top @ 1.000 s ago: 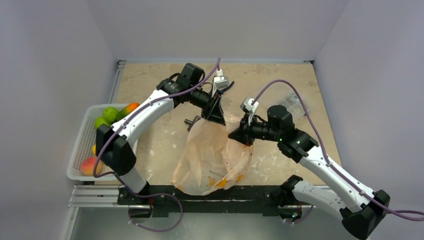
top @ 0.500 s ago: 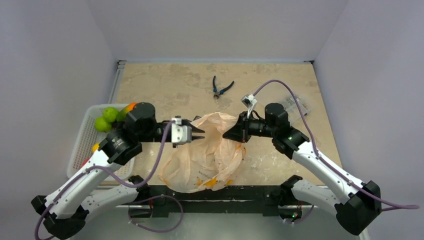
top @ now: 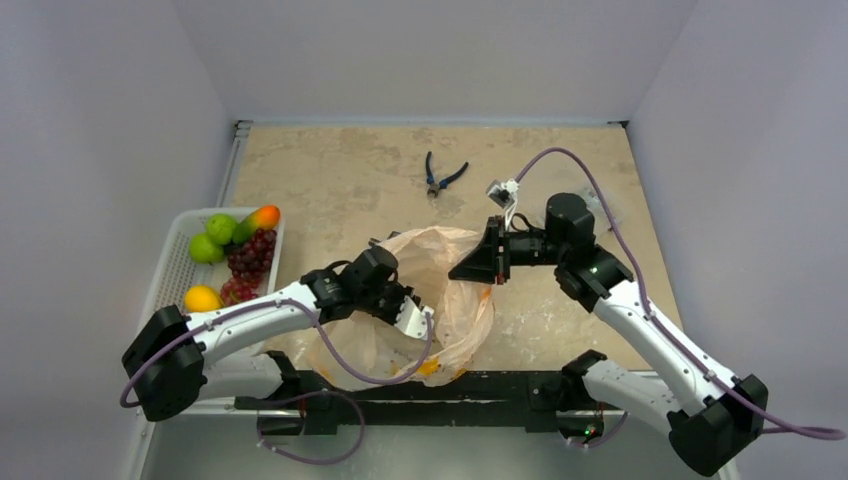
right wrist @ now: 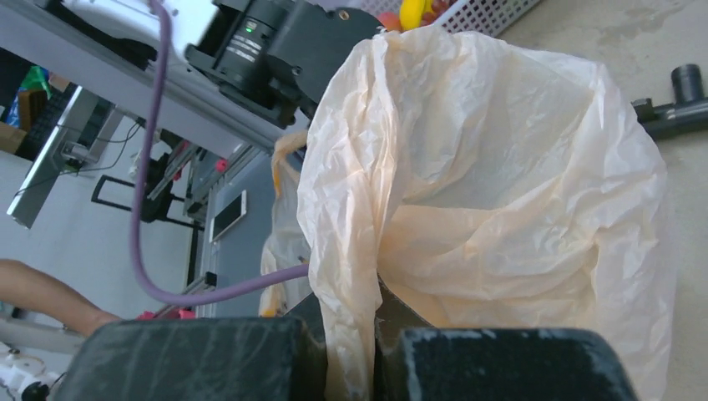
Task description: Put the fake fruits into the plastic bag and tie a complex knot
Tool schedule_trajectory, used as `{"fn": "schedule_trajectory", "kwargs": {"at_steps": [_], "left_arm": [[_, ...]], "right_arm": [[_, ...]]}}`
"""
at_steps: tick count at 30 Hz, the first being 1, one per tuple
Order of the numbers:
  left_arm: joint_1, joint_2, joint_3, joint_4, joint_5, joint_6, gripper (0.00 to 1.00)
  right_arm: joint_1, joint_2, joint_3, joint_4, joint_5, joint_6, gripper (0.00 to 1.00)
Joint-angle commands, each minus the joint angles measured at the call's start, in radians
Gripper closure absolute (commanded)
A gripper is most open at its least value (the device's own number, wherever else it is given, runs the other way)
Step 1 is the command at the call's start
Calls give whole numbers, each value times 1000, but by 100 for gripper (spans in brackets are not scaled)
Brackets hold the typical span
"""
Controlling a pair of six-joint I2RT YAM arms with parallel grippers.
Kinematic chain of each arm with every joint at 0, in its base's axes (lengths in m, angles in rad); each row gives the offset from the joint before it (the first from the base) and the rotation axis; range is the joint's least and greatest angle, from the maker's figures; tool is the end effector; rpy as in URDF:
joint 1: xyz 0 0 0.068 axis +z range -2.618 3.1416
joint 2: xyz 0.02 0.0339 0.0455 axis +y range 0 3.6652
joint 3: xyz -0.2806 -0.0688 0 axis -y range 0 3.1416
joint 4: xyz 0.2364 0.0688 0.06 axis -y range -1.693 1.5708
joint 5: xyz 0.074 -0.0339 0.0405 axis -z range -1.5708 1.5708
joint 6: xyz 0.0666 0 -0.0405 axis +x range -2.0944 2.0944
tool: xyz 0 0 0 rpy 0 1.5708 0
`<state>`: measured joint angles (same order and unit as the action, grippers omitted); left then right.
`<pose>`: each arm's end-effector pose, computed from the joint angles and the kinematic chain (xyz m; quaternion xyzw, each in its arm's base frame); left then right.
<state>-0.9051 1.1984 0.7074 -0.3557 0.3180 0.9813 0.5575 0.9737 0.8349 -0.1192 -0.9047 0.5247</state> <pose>0.1353 -0.2060 0.2135 0.7803 0.4968 -0.1346 0.3551 0.1556 0.1587 0.3429 -0.2784 0.7080 0.5795 0.2921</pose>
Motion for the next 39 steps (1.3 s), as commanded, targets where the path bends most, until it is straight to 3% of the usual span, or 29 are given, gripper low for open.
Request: {"fn": "schedule_trajectory", "kwargs": {"at_steps": [1,7,12,17,24,31,36,39], "left_arm": [[51,5,-47,-29,-29,174,87],[188,-8,-107,-83,-28,309,88],[248,-2,-61,-139,-21,280,88],[178,-16,131,-183,90,-16,73],[35,42,243,-86,183,-292,68],[-9,223,279,-34,81,-266,64],[-5,179,170,-137,40,-163,57],[66,122,170,-180,150,-212,51]], "right_arm": [[-111,-50,81,15,-166,45,100],[-241,-6,212,-283,-255,-190,100],[-274,37,247,-486,-240,-369,100],[-228,20,77,-214,-121,-154,100],[-151,84,9,-45,-45,-23,100],[-157,88,8,-37,-86,2,100],[-178,54,-5,-99,-33,2,100],[-182,0,-87,-72,32,54,100]]}}
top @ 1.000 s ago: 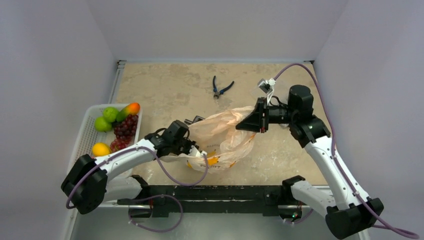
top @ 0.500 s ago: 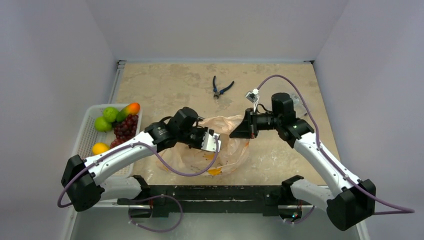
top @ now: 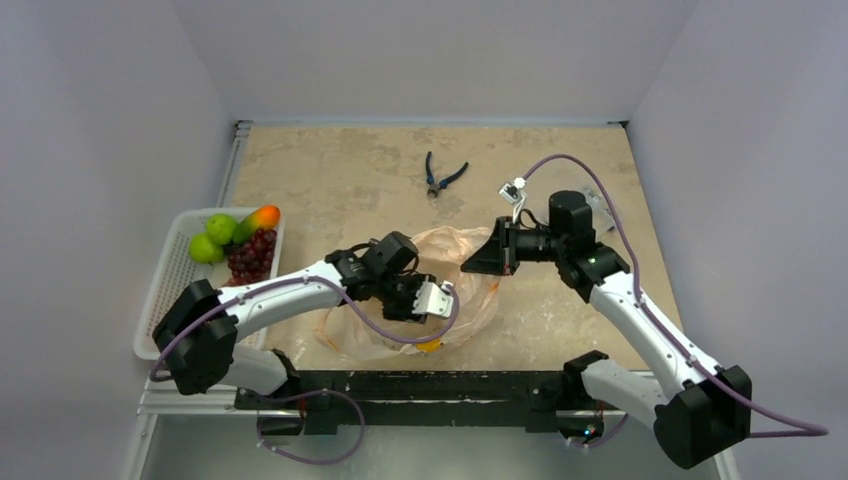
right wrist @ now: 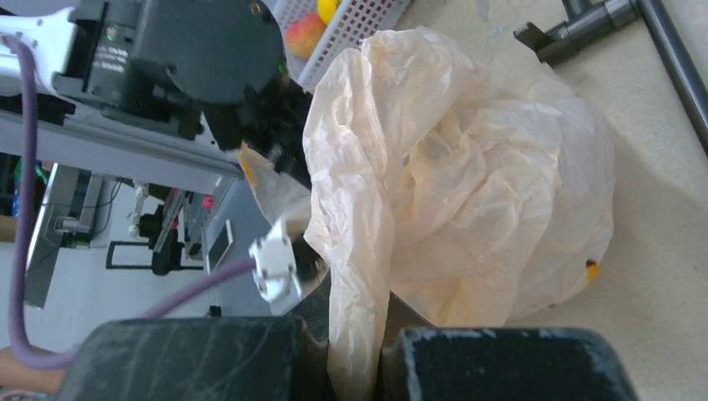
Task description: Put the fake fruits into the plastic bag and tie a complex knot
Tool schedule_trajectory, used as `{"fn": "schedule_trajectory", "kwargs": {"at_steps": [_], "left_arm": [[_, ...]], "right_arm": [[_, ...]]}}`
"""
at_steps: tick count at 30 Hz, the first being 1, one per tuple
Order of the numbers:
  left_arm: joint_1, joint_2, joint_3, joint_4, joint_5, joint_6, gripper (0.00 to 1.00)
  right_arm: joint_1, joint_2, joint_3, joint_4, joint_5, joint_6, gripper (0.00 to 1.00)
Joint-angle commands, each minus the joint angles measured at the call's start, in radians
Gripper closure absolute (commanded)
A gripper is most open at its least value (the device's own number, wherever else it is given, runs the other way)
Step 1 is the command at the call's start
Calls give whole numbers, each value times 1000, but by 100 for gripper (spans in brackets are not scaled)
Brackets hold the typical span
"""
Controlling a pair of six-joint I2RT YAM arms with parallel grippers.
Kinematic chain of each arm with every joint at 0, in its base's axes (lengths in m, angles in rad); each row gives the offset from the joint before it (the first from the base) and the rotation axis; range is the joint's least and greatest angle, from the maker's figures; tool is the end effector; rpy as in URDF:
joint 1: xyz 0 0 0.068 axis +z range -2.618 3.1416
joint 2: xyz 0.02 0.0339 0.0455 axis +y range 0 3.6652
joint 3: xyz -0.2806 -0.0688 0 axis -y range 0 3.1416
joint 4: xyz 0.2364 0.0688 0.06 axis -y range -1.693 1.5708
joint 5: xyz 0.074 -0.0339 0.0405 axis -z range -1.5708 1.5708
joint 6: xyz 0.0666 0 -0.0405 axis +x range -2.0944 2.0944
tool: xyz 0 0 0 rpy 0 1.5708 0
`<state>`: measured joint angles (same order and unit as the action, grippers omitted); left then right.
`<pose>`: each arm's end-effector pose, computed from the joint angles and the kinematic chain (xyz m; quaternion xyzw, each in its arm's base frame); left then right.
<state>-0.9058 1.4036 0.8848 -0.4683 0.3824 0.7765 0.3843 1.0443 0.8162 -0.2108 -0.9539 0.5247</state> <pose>0.1552 -0.2382 0.2118 0.7373 0.5860 -0.1999 0.2701 0.1879 0.1346 0.3133 -0.1930 0.7653 0.5573 0.2579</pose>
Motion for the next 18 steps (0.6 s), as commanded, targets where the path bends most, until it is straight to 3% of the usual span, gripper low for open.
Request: {"fn": "schedule_trajectory", "kwargs": {"at_steps": [1,3,5,6,9,12,18], "left_arm": [[89,-114,10,-72,132,-53,46],[109,-176,74,-70,193,-170,36],[113,-220,191,-29,189,-370,8],[113,-226,261,-33,177,-444,1],[144,-191,508,-134,142,-605,0],[252,-139,693,-268,193,-673,0],[518,-175,728,-563,16,-559,0]], "right_arm": [[-16,-88,-93,20,98,65,100],[-22,-123,-130,16,143,76,100],[-22,-156,-152,22,181,78,100],[-22,-170,-152,22,200,77,100],[-23,-187,-146,39,224,80,100],[-34,-189,-126,44,242,71,100],[-54,-209,-114,11,265,49,100]]}}
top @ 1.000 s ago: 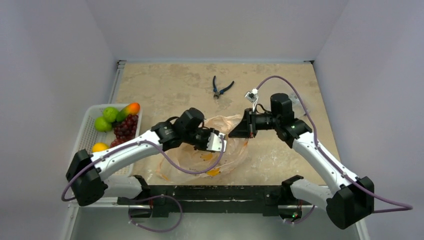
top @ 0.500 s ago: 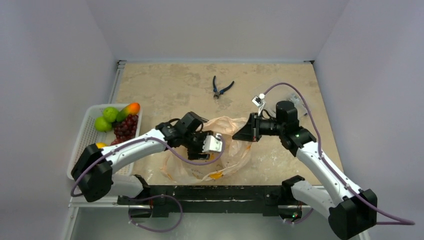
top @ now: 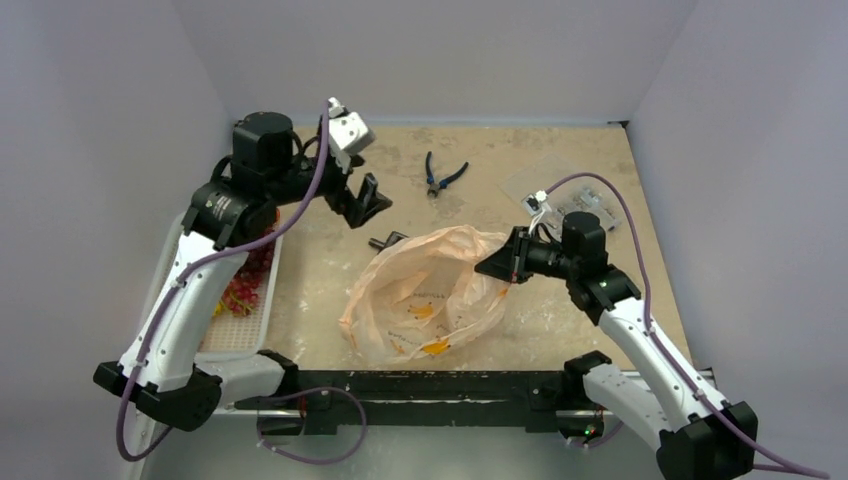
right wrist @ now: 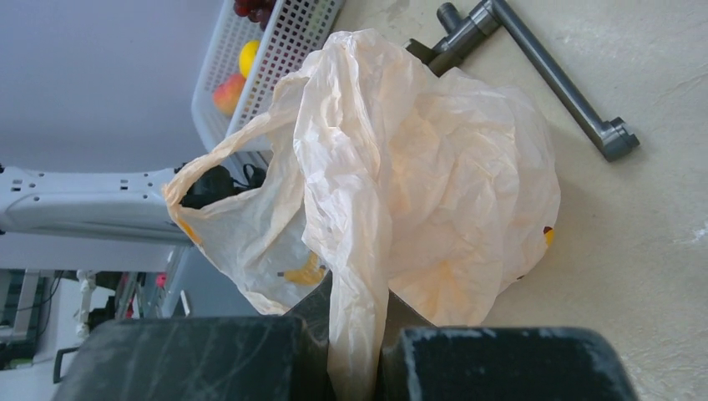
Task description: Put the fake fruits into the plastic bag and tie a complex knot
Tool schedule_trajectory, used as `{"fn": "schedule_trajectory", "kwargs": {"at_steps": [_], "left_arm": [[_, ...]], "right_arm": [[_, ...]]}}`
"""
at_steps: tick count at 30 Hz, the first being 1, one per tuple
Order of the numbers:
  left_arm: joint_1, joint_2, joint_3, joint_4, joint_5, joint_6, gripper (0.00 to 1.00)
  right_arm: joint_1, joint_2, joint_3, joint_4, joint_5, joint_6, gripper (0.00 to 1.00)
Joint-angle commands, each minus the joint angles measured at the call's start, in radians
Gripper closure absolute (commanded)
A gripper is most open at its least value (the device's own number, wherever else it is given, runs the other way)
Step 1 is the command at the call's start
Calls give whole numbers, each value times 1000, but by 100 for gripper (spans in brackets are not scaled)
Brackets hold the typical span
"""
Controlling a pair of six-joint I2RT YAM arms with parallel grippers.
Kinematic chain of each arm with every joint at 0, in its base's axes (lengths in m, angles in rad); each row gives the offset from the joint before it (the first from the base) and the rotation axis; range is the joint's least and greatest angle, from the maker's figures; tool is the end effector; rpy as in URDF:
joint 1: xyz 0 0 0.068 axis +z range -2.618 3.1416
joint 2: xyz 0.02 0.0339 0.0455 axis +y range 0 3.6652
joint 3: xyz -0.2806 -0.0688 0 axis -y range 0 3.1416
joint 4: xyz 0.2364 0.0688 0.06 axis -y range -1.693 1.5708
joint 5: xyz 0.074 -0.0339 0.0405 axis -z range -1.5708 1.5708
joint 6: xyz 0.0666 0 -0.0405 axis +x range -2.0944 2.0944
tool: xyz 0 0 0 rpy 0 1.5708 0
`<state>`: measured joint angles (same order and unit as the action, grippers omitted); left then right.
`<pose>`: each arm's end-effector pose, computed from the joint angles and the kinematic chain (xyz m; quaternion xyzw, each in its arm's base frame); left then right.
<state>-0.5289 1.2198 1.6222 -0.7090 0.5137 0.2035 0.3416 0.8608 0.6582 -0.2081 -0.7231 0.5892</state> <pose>0.1936 -0.1511 0.4849 0.4196 0.6748 -0.2948 0.5307 0.1684 0.1066 0.2880 -0.0958 0.8003 0.4945 0.3253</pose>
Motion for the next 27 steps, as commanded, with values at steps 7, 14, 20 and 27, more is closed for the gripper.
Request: {"fn": "schedule_trajectory", "kwargs": {"at_steps": [7,14,20,27], "left_arm": [[628,-54,-85,-554,-189,211,0],[976,-71,-285,-649,-340,386,0],[1166,-27,-463,-517,-366,652,1],[1182,104,-431,-475,-346,778,3]], "right_arm": [[-14,-22,39,8,20,-11,100],[-14,14,67,-5,0,-68,100],[-13,49,92,0,-66,-102,100],[-14,42,114,-63,-68,-163,100]]}}
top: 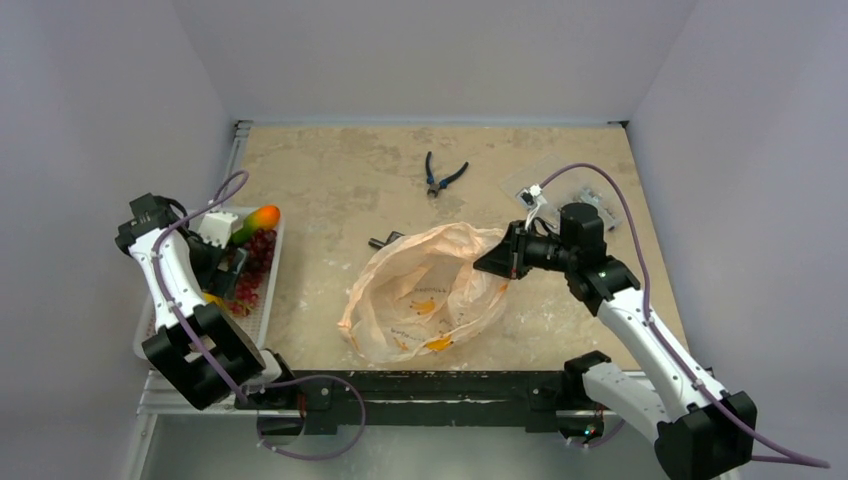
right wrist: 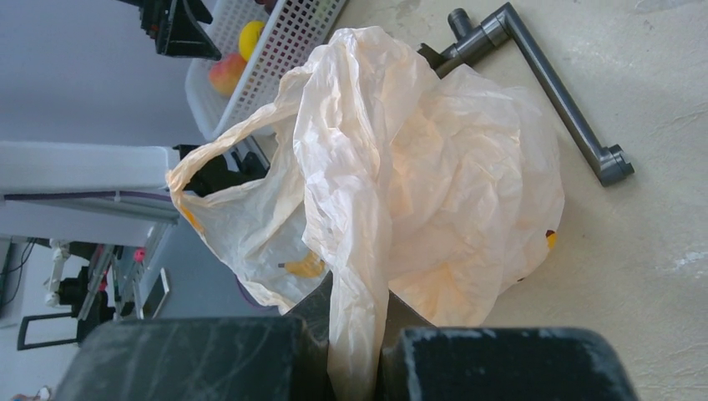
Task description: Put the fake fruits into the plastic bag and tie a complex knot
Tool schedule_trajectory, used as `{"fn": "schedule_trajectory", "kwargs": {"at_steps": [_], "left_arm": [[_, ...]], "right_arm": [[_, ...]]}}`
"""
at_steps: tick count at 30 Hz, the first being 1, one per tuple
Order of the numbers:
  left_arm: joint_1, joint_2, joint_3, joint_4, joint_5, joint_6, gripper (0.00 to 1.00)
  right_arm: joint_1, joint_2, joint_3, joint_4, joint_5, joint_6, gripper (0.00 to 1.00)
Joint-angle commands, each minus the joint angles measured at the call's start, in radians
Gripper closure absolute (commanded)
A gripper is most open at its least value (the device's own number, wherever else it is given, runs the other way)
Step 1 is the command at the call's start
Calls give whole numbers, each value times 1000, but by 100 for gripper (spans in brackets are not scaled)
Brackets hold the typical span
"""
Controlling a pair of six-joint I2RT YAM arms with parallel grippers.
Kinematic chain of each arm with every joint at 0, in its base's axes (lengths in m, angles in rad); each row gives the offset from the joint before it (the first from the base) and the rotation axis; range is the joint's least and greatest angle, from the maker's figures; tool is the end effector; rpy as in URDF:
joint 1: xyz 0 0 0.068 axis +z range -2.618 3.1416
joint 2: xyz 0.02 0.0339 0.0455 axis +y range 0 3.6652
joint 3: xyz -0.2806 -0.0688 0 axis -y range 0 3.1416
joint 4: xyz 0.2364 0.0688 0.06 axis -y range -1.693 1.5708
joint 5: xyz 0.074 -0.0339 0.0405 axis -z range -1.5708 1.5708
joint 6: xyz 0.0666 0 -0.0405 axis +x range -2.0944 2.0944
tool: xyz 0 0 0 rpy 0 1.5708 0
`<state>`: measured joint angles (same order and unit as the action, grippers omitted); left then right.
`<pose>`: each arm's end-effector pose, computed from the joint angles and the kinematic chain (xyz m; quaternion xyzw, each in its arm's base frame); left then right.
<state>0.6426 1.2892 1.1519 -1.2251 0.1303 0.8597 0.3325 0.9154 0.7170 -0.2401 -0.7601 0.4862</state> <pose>0.1760 0.1209 0.2731 0.1143 0.9859 0.0235 0.1200 0.1772 0.1097 0.2963 -0.1382 0.7967 0.4855 0.3323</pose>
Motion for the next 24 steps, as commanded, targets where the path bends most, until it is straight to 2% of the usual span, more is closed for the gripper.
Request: {"fn": "schedule_trajectory", "kwargs": {"at_steps": [1,5,12,24], "left_arm": [[5,42,46,34,62,118,3],[-27,72,31,7,138,80,3],[-27,191,0,109,172,16,4],[-29,322,-116,323,110,-21,6]], "right_arm": [[-4,-15,54,-35,-27,-63,100],[-4,-11,49,-28,-26,-63,100],[-5,17,60,-19,-26,-67,100],[-5,37,62,-6,-33,-70,100]]}}
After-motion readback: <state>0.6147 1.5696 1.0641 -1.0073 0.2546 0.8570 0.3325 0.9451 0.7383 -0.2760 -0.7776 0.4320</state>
